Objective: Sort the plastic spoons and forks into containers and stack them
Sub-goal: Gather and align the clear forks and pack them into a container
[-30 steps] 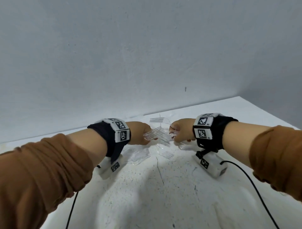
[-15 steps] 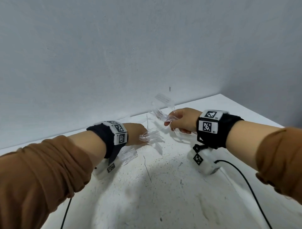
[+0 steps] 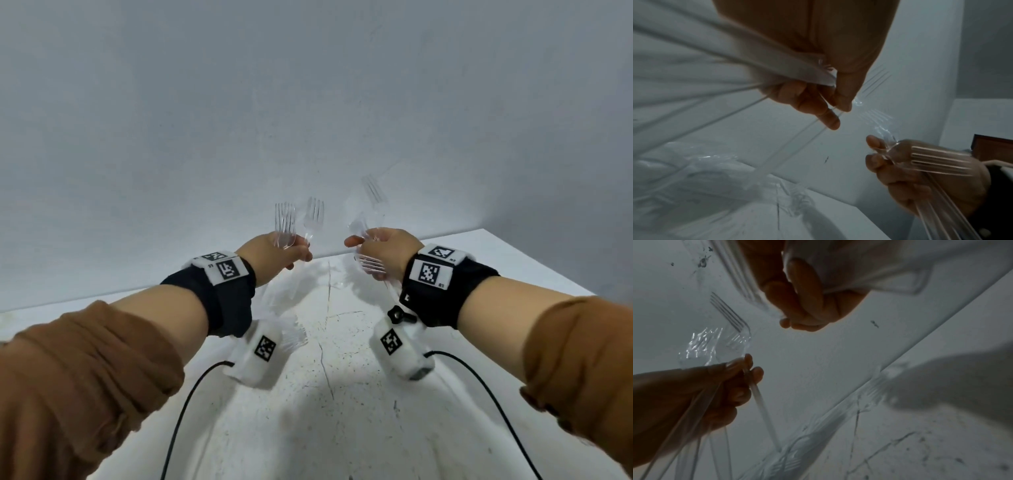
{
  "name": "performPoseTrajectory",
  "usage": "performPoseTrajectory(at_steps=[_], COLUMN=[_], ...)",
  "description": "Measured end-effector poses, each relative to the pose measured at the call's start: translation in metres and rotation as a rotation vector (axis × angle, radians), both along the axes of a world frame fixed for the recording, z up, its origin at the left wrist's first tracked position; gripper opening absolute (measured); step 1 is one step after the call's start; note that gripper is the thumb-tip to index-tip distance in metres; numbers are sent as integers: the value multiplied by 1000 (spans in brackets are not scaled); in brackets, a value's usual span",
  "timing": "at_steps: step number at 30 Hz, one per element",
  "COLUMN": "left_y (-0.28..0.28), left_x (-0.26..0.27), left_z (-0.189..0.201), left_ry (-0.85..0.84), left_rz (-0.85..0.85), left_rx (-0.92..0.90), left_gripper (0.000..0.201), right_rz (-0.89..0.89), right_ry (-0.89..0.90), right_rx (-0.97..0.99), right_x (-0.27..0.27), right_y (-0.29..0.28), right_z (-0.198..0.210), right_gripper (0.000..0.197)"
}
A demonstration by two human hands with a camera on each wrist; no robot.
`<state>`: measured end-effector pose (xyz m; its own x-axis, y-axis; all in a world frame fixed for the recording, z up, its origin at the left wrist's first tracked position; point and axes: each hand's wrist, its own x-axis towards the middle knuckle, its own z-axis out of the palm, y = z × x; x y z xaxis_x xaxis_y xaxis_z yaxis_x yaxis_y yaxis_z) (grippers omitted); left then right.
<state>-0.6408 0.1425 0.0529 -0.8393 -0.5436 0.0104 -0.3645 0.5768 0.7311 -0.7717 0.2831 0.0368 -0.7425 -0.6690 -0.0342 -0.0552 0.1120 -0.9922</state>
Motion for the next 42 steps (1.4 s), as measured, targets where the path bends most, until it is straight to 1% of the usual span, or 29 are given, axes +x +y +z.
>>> performPoseTrajectory(at_steps=[5, 9, 12, 14, 17, 18, 21, 23, 24, 26, 28, 30, 31, 32, 33, 34, 35, 36, 38, 39, 40, 42], left_y=[-4, -9, -16, -22, -30, -32, -37, -42, -46, -52, -57, -62, -63, -65, -66, -68, -70, -71, -75, -77, -77, -77], left_x=[11, 19, 23, 28, 32, 33, 34, 34, 34, 33, 32, 32, 31, 30, 30, 29, 29, 28, 26, 24, 22, 16], left_z=[2, 6, 7, 7, 4, 3, 1, 0, -1, -1, -2, -2, -1, -1, 1, 1, 2, 3, 4, 3, 3, 2], left_ry=[56, 124, 152, 152, 183, 201, 233, 238, 237, 224, 183, 143, 122, 98, 74, 41, 4, -32, -67, -64, -64, -87], left_rz=[40, 87, 129, 158, 210, 226, 263, 280, 289, 301, 304, 296, 288, 280, 274, 272, 269, 268, 282, 285, 281, 267], left_rx=[78, 161, 181, 171, 240, 276, 331, 330, 332, 326, 305, 286, 273, 254, 230, 203, 168, 133, 108, 115, 118, 105], left_gripper=[8, 8, 11, 10, 13, 14, 17, 20, 22, 24, 25, 26, 26, 26, 26, 27, 29, 34, 47, 45, 36, 18], right_rz=[22, 44, 55, 64, 114, 140, 244, 287, 284, 274, 288, 306, 322, 352, 376, 397, 412, 423, 434, 455, 489, 547], right_ry=[65, 112, 158, 262, 420, 442, 497, 538, 539, 532, 594, 638, 652, 676, 701, 729, 748, 764, 778, 790, 812, 848], right_rx=[16, 64, 107, 242, 486, 531, 653, 733, 733, 745, 788, 801, 809, 821, 847, 866, 892, 915, 964, 1004, 1060, 1160], right_x=[9, 7, 1, -1, -3, -4, -5, -4, -5, -7, -10, -11, -11, -11, -12, -13, -13, -13, -14, -14, -15, -14], right_y=[-16, -21, -26, -30, -38, -43, -61, -72, -77, -84, -90, -95, -96, -97, -98, -100, -101, -103, -106, -107, -107, -106], right_z=[-1, 8, 12, 14, 15, 15, 11, 7, 4, -2, -12, -19, -21, -23, -25, -27, -27, -26, -27, -27, -27, -26], right_gripper=[23, 15, 13, 9, 23, 24, 18, 25, 27, 28, 27, 8, 12, 24, 32, 31, 25, 23, 24, 28, 30, 20])
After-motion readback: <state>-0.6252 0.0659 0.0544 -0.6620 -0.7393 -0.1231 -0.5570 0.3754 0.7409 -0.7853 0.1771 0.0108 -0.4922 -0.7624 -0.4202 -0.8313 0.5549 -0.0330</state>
